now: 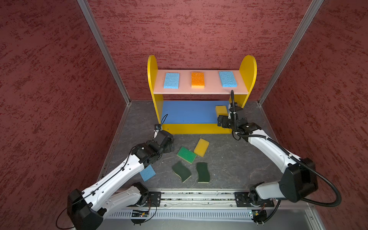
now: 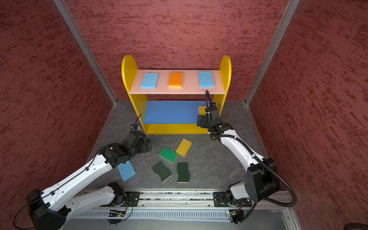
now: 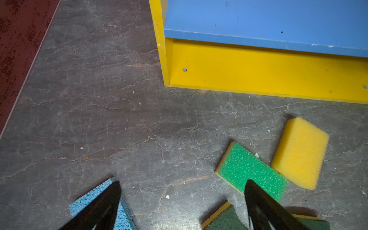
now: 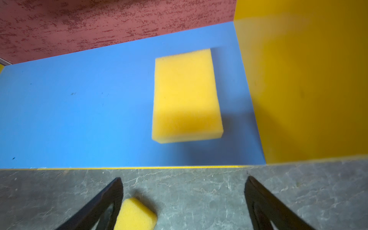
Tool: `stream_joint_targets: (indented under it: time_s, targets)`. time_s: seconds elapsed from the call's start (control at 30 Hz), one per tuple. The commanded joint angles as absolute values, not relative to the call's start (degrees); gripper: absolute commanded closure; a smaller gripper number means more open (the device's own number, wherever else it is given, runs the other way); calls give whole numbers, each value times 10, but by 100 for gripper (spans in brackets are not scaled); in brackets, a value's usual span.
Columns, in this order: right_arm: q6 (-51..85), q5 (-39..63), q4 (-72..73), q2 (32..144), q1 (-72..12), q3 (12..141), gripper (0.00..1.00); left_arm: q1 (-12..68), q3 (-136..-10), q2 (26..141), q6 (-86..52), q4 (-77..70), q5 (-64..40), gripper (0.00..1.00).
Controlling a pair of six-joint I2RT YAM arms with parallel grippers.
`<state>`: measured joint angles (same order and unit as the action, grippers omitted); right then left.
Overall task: Arrange cleaning sponges on a shelf
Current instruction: Move the cleaning sponge to the shelf, then rotate the cleaning sponge at the bottom-center of the table.
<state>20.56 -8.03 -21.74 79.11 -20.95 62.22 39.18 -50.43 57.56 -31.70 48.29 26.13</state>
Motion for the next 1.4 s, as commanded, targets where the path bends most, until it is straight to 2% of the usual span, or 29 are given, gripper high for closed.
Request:
stream_joint_targets:
  time_s: [0.0, 0.47, 0.93, 1.1, 1.37]
  targets:
    - [235, -55, -216, 753, -213, 610, 4, 400, -500, 577, -323, 489, 273, 3]
    - [293, -42, -202, 646, -228, 506, 4, 453, -504, 600, -335, 500, 262, 3]
    - [325, 6, -190, 633, -228, 417, 4, 491, -483, 625, -375, 507, 215, 2]
    - [327, 16, -185, 637, -228, 400, 4, 507, -474, 655, -434, 517, 179, 3]
    - [329, 22, -173, 644, -227, 380, 4, 554, -461, 673, -614, 538, 110, 1]
